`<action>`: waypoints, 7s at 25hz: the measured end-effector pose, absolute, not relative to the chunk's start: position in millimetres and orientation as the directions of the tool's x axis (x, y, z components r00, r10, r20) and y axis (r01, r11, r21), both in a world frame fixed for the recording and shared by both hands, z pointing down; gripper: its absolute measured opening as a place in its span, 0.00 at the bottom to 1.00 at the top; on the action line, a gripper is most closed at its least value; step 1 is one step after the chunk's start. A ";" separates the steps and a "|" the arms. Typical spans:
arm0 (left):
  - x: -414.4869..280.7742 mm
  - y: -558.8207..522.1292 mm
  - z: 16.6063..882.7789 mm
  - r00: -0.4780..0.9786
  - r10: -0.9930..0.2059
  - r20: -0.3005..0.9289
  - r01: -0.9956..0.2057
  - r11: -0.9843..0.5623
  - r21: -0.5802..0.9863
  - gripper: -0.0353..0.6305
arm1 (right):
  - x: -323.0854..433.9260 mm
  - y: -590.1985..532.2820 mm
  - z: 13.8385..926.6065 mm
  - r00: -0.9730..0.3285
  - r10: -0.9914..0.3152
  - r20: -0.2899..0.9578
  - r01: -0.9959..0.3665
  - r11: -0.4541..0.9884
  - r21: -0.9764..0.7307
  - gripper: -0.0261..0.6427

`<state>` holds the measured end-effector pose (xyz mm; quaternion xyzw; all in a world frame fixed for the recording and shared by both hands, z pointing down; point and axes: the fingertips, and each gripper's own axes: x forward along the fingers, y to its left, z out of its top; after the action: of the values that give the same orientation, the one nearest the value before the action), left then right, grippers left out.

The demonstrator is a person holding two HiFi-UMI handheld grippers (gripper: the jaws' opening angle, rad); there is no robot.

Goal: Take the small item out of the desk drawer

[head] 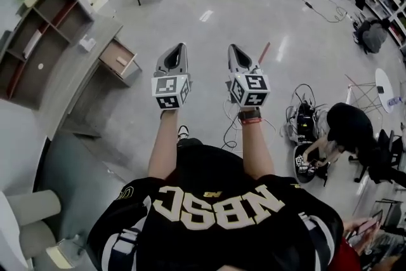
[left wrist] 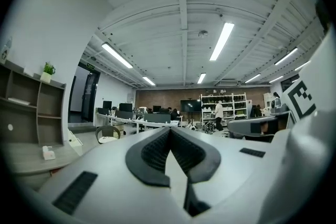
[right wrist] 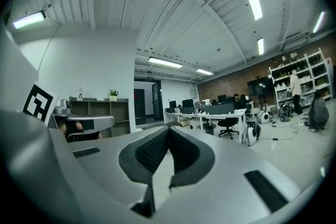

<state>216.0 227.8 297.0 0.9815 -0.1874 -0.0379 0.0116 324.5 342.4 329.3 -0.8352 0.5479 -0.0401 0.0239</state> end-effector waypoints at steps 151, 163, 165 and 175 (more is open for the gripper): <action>-50.1 -282.7 681.9 0.425 -0.754 0.501 -0.905 -0.333 0.266 0.07 | 81.5 -318.5 826.3 -0.309 -0.498 0.810 -0.935 0.314 -0.163 0.22; -58.7 -270.7 625.4 0.445 -0.755 0.482 -0.896 -0.377 0.237 0.07 | 92.8 -291.3 734.5 -0.262 -0.607 0.750 -0.956 0.271 -0.114 0.22; -61.3 -270.3 615.9 0.448 -0.763 0.466 -0.894 -0.376 0.244 0.08 | 92.8 -288.7 717.2 -0.251 -0.633 0.733 -0.957 0.275 -0.090 0.22; -80.9 -265.0 564.8 0.428 -0.811 0.398 -0.903 -0.366 0.226 0.07 | 92.5 -271.4 638.2 -0.233 -0.736 0.635 -0.969 0.229 -0.090 0.22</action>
<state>-80.9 -265.0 564.8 0.8191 -0.5232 0.1098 0.2080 92.5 -271.4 638.2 -0.5711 0.7466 -0.2432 -0.2394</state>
